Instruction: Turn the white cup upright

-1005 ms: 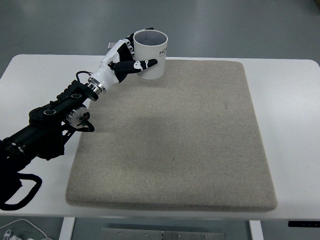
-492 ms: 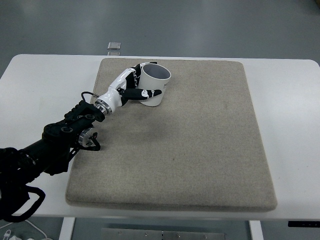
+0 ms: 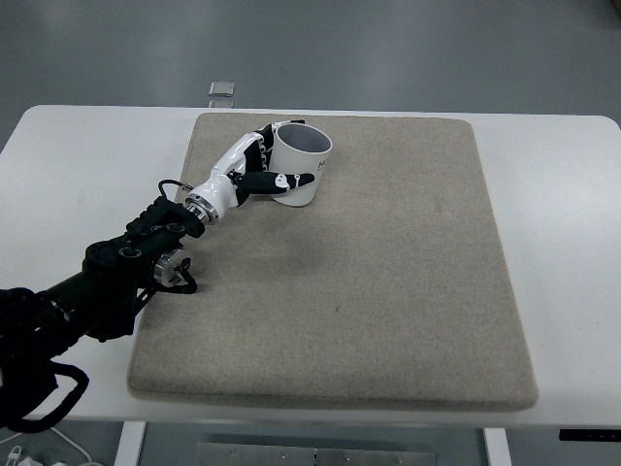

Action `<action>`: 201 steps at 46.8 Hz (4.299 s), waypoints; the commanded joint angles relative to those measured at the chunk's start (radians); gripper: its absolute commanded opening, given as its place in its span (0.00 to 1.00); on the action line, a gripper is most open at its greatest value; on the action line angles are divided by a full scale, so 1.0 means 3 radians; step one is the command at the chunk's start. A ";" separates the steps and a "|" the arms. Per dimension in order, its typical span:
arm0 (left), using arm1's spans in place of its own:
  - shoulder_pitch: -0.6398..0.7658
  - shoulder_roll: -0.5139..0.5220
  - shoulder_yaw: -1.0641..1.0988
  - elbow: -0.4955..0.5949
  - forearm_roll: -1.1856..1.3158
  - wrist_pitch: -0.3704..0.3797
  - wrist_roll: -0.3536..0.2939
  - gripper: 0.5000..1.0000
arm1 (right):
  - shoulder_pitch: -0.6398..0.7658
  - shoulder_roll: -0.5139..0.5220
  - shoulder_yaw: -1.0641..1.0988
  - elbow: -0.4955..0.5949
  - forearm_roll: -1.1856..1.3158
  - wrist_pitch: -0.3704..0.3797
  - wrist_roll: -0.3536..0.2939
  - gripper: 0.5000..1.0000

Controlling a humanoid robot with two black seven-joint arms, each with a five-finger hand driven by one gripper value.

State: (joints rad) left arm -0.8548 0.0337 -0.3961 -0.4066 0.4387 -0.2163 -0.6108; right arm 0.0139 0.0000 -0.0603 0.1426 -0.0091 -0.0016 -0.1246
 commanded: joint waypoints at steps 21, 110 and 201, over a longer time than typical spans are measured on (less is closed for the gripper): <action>0.0001 0.0000 -0.0024 -0.0010 -0.0056 -0.0026 0.0000 0.99 | -0.0005 0.0000 0.0002 0.0000 0.0000 -0.0010 0.0001 0.86; -0.0571 0.0051 -0.0689 -0.0158 -0.0291 -0.0184 0.0000 0.99 | -0.0015 0.0000 0.0012 0.0010 0.0010 -0.0015 0.0012 0.86; -0.0495 0.0046 -0.1037 0.0414 -0.2490 0.0005 0.1310 0.99 | 0.0051 0.0000 0.0012 0.0000 0.0010 0.0000 -0.0004 0.86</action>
State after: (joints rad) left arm -1.0034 0.0475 -0.7066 -0.2828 -0.3068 -0.2118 -0.2145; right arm 0.0290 0.0000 -0.0568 0.1427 -0.0062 -0.0016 -0.1258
